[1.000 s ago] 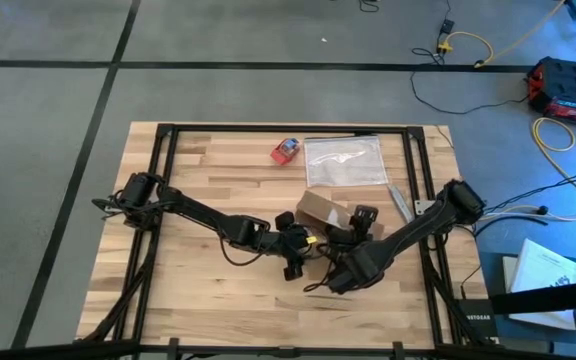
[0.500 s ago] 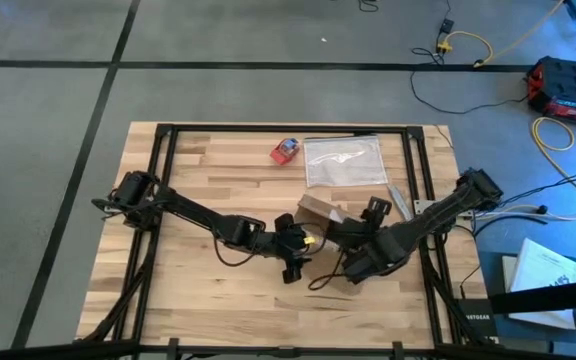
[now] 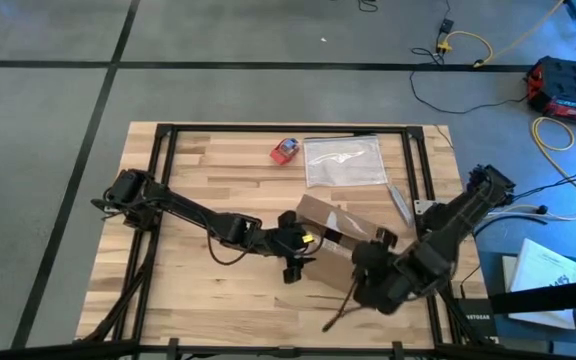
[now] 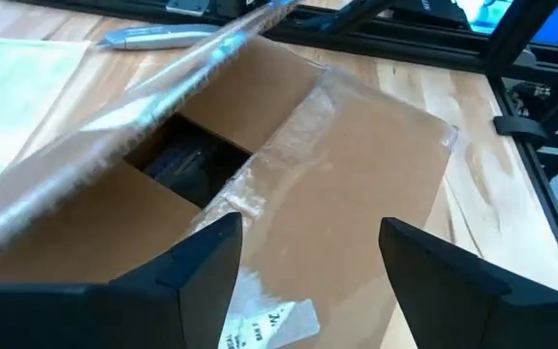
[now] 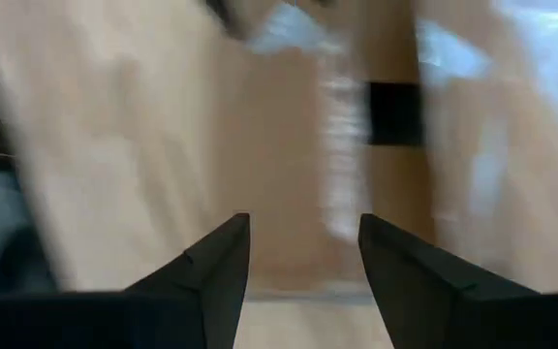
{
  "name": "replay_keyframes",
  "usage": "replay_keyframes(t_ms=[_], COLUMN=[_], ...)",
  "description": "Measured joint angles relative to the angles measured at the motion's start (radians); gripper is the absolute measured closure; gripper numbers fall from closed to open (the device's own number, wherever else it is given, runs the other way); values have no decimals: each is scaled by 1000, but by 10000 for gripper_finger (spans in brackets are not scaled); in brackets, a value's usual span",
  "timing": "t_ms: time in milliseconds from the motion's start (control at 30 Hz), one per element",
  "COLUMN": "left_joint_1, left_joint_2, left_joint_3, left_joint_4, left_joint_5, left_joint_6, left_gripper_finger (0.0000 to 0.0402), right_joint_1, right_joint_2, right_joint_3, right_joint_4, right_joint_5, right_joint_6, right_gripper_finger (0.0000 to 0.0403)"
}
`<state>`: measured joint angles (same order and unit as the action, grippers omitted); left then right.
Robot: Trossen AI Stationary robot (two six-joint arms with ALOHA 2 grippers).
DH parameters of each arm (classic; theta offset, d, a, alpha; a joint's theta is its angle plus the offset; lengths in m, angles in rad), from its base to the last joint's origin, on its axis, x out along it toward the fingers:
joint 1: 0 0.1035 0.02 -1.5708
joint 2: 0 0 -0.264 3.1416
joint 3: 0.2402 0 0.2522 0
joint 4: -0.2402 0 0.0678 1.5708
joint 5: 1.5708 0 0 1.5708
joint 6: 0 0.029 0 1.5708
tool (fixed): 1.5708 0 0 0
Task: Unpack boxes
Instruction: Open the box using the silver cutter
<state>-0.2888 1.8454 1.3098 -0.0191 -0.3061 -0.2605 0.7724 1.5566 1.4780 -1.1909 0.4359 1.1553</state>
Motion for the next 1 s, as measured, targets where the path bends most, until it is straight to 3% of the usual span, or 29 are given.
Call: replay_keyframes(t_ms=[200, 300, 433, 633, 767, 900, 1000], left_joint_1=[1, 2, 9, 6, 7, 23, 31], left_joint_2=[-56, -70, -73, -74, -74, -74, -74], left_joint_3=[2, 4, 7, 16, 16, 16, 16], left_joint_4=[74, 141, 193, 175, 110, 18, -56], left_joint_5=[-4, 1, 7, 7, 68, 220, 237], left_joint_6=[100, 178, 228, 227, 163, 82, 75], left_gripper_finger=[168, 168, 168, 168, 168, 168, 168], right_joint_1=[86, 118, 165, 260, 307, 288, 263], right_joint_2=[-4, -18, -83, -212, -250, -273, -285], right_joint_3=[0, -28, -160, -449, -617, -682, -681], right_joint_4=[4, -4, 149, 464, 541, 612, 564], right_joint_5=[210, 265, 292, 421, 392, 358, 382], right_joint_6=[238, 356, 458, 746, 1055, 1046, 1021], right_gripper_finger=[221, 221, 221, 221, 221, 221, 221])
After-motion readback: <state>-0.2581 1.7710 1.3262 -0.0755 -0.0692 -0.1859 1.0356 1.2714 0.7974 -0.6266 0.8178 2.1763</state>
